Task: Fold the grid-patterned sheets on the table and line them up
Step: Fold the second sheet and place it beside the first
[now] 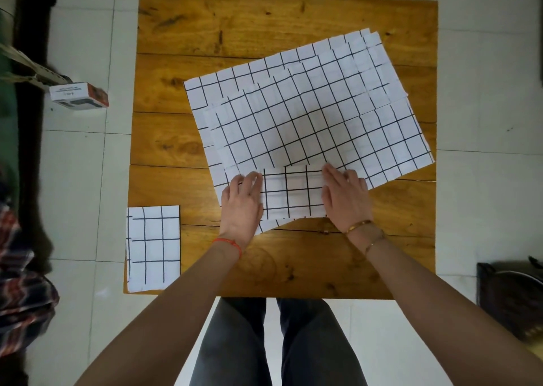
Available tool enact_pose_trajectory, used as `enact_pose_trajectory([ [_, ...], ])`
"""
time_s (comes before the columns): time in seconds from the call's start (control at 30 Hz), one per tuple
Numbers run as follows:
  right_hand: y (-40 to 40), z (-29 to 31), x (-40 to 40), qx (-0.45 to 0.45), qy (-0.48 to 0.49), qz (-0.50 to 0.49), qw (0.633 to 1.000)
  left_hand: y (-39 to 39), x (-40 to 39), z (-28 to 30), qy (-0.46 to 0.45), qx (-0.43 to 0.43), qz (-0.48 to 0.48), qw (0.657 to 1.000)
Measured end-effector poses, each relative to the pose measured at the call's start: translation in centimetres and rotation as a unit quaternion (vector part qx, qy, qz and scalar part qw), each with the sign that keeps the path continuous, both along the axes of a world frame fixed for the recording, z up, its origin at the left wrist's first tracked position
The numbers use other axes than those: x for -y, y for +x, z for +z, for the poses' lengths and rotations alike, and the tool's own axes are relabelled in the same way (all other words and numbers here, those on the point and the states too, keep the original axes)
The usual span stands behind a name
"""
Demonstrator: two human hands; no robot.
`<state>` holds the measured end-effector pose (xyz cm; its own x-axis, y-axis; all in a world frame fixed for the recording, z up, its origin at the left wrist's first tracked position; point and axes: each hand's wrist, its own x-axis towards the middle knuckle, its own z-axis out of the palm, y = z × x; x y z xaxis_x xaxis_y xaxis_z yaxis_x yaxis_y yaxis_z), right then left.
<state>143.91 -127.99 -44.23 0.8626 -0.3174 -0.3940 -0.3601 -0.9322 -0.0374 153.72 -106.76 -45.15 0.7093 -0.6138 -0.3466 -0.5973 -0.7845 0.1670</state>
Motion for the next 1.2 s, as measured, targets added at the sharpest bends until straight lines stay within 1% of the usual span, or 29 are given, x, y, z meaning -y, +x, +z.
enact_pose_trajectory([
  [0.1,0.3,0.3,-1.1,0.026,0.021,-0.005,0.999,-0.8,-0.7,0.3,-0.018,0.006,-0.011,1.000],
  [0.27,-0.7,0.7,-5.5,0.053,0.085,0.092,0.991,-4.3,-3.0,0.7,-0.063,0.018,-0.045,0.997],
  [0.33,-1.3,0.5,-7.4,0.060,0.114,0.139,0.982,-5.7,-3.7,0.7,-0.054,0.022,-0.048,0.997],
  [0.4,-2.1,0.0,-8.6,0.055,0.127,0.157,0.978,-6.6,-4.0,0.5,-0.027,0.012,-0.042,0.999],
  [0.53,-3.5,-0.4,-8.5,0.027,0.104,0.156,0.982,-7.2,-4.2,0.4,0.025,-0.009,-0.039,0.999],
  [0.67,-5.8,-0.3,-5.3,0.015,0.059,0.146,0.987,-6.8,-4.3,0.6,0.030,-0.019,-0.040,0.999],
  [0.8,-8.7,-0.1,-1.1,-0.031,-0.013,0.132,0.991,-6.8,-4.3,0.9,0.023,-0.026,-0.031,0.999],
  [0.87,-9.1,0.1,-0.3,-0.027,-0.024,0.147,0.988,-6.7,-4.2,1.0,0.019,-0.032,-0.029,0.999],
  [0.93,-8.3,0.2,-0.2,0.007,-0.020,0.152,0.988,-6.7,-4.0,1.1,0.011,-0.034,-0.022,0.999],
  [1.0,-6.6,0.4,-0.3,0.058,0.001,0.122,0.991,-6.7,-3.6,1.4,-0.011,-0.035,0.007,0.999],
  [1.03,-5.5,0.6,-0.4,0.081,0.017,0.099,0.992,-6.7,-3.3,1.6,-0.027,-0.037,0.037,0.998],
  [1.1,-2.9,0.6,-0.4,0.124,0.045,0.058,0.990,-6.4,-2.5,2.0,-0.055,-0.042,0.123,0.990],
  [1.2,1.6,0.5,-0.5,0.158,0.078,0.026,0.984,-5.6,-1.3,1.9,-0.076,-0.073,0.256,0.961],
])
